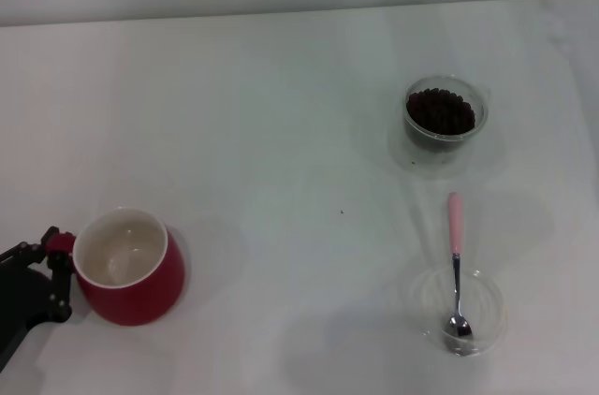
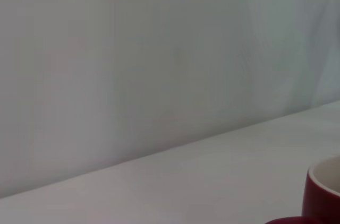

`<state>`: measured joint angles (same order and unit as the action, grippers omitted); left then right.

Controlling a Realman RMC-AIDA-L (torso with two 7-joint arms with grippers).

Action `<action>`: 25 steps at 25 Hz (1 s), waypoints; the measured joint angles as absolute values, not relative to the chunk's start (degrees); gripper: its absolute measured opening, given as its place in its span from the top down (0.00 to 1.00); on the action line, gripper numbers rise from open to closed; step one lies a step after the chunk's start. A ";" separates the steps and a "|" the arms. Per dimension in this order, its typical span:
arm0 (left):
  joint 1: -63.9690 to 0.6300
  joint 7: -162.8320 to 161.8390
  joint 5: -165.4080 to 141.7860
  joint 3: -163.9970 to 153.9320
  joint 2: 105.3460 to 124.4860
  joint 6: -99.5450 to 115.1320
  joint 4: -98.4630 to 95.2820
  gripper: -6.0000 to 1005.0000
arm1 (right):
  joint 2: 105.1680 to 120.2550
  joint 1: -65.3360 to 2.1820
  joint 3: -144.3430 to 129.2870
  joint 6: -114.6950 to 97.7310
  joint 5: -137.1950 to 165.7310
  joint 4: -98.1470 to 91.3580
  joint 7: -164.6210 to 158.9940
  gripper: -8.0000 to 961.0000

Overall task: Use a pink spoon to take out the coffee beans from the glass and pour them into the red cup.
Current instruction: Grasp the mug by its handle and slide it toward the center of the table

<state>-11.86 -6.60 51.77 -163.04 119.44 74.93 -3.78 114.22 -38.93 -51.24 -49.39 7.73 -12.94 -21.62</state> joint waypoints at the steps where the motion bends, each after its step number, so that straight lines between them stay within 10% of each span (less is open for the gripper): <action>1: -11.89 -6.30 51.77 -163.03 119.44 74.90 -3.94 0.90 | 114.18 -38.96 -51.24 -49.39 7.74 -12.96 -21.62 0.09; 25: -19.34 -4.48 47.61 -163.04 119.61 67.96 -8.50 0.90 | 113.34 -39.25 -51.24 -49.51 7.73 -13.05 -21.53 0.09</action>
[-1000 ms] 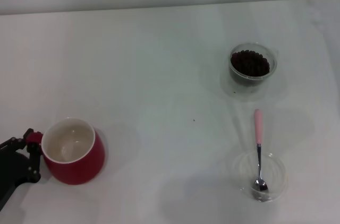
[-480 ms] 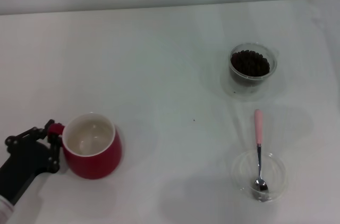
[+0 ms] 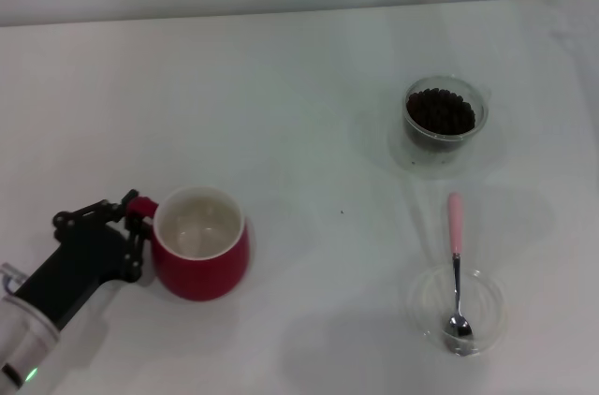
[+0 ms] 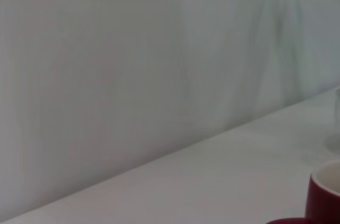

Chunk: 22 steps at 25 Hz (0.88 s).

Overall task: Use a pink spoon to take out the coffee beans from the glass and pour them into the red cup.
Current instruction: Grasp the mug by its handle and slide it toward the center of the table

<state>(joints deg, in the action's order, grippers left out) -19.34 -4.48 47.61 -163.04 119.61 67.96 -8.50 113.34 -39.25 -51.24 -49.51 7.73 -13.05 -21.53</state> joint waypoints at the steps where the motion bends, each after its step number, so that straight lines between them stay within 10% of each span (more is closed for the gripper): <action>1: -19.85 -4.48 47.35 -163.04 119.62 67.33 -8.92 0.90 | 113.34 -39.25 -51.24 -49.51 7.73 -13.05 -21.53 0.09; 22: -20.51 -3.77 45.86 -163.04 119.67 63.31 -12.31 0.89 | 113.29 -39.26 -51.24 -49.48 7.73 -13.21 -21.53 0.09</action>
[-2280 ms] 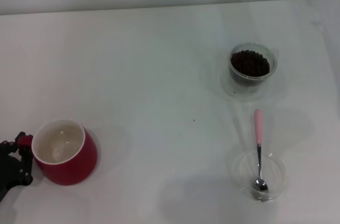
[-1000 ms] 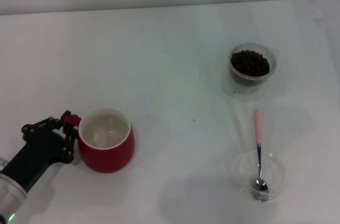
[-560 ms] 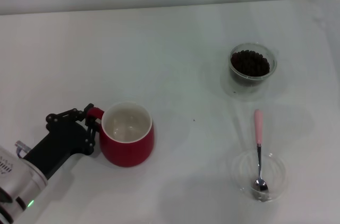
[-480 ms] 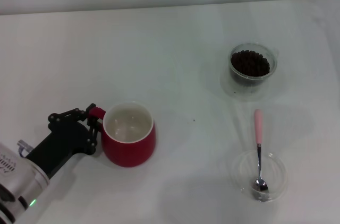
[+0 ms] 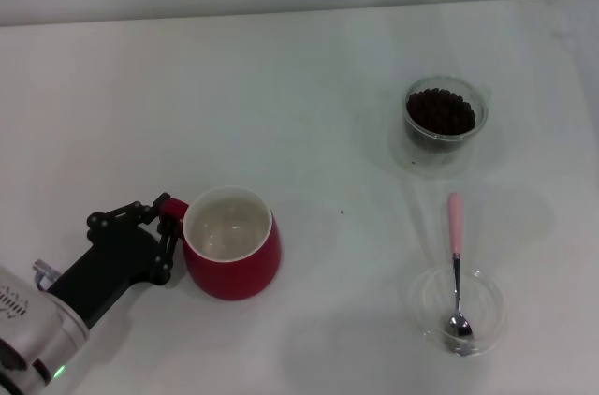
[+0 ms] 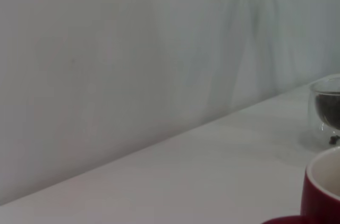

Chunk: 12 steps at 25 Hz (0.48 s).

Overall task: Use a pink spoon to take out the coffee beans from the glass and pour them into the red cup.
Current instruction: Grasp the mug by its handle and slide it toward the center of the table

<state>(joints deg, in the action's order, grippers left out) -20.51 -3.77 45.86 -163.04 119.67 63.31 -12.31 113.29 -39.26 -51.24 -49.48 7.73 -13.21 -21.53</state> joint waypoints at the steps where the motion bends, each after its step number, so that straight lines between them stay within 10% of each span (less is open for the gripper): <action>1: -20.28 -3.74 45.87 -163.04 119.65 63.41 -12.31 0.88 | 113.29 -39.25 -51.24 -49.48 7.73 -13.22 -21.53 0.09; 12: -19.67 -2.64 47.86 -162.94 119.60 64.12 -12.85 0.74 | 113.37 -39.42 -51.24 -49.48 7.73 -13.27 -21.66 0.09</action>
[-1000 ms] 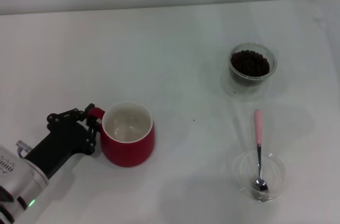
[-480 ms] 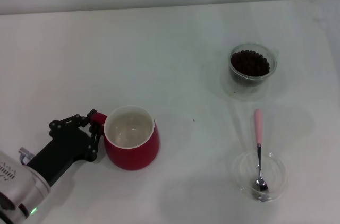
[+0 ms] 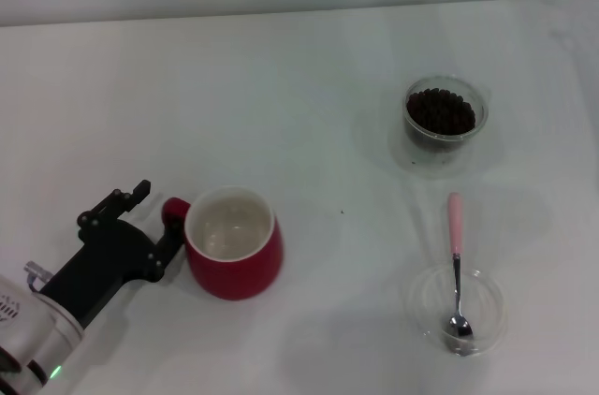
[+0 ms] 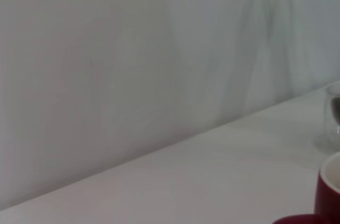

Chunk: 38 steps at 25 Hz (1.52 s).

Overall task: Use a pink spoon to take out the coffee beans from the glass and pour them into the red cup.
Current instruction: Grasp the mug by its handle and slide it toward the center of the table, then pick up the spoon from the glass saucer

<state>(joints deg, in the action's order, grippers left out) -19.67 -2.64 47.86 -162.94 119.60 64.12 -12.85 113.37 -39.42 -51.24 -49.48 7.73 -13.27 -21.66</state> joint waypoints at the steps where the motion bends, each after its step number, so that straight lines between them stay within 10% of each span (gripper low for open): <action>1: -19.64 -2.63 47.86 -162.94 119.59 64.14 -13.23 0.69 | 113.37 -39.43 -51.24 -49.48 7.73 -13.27 -21.74 0.09; 8: -19.40 -2.49 47.90 -162.96 119.53 64.16 -13.74 0.32 | 113.38 -39.46 -51.24 -49.48 7.73 -13.27 -21.85 0.09; 38: -6.60 -2.85 56.88 -162.95 119.33 82.14 -14.08 0.32 | 113.71 -38.96 -51.24 -50.87 5.44 -13.35 -21.93 0.09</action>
<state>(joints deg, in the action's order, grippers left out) -6.60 -2.85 56.88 -162.95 119.33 82.14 -14.08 113.71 -38.96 -51.24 -50.87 5.44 -13.35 -21.94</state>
